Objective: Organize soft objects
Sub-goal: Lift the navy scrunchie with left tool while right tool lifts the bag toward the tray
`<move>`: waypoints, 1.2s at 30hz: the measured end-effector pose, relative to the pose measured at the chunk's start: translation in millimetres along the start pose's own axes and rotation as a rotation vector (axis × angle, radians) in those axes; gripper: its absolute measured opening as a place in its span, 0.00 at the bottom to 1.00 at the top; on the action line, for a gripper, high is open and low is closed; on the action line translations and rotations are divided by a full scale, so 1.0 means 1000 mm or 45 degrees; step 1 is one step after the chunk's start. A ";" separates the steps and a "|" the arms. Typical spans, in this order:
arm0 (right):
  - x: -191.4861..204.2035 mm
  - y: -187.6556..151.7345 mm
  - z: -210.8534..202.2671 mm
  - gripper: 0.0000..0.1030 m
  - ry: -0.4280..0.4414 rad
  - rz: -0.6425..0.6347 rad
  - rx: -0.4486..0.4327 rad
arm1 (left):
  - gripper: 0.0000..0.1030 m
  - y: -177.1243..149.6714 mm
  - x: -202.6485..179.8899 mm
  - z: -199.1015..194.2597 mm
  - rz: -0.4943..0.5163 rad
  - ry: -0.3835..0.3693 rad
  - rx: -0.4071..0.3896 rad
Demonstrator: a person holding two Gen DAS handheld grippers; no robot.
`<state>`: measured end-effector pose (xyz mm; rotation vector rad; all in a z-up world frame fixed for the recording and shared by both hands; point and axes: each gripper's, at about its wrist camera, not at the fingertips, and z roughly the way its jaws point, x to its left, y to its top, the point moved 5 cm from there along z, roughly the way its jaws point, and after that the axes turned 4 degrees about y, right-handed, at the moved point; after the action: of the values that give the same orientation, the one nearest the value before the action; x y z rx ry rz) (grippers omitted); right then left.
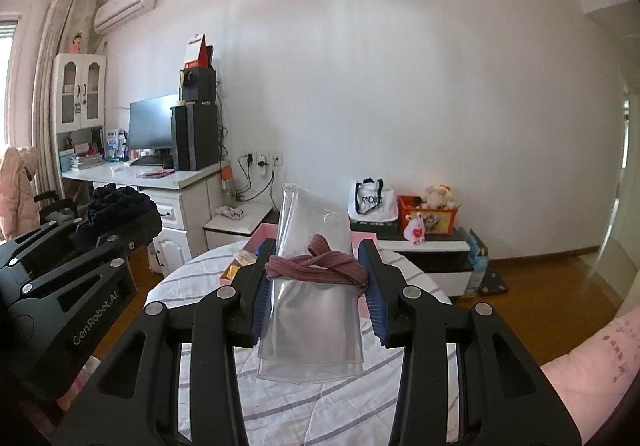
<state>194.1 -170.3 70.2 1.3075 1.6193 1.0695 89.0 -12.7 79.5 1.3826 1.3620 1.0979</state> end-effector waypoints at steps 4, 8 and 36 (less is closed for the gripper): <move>0.003 0.001 -0.004 0.36 0.005 -0.007 -0.017 | 0.21 -0.011 -0.001 -0.016 -0.014 0.005 -0.012; 0.001 0.000 -0.009 0.37 0.000 -0.002 -0.030 | 0.21 -0.019 -0.006 -0.027 -0.006 0.007 -0.020; -0.002 -0.002 0.013 0.37 -0.058 0.047 0.037 | 0.22 -0.012 -0.008 0.011 0.020 -0.013 0.067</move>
<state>206.3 -170.5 64.0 1.3760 1.5880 1.0338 96.8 -20.5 65.5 1.4376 1.3837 1.0709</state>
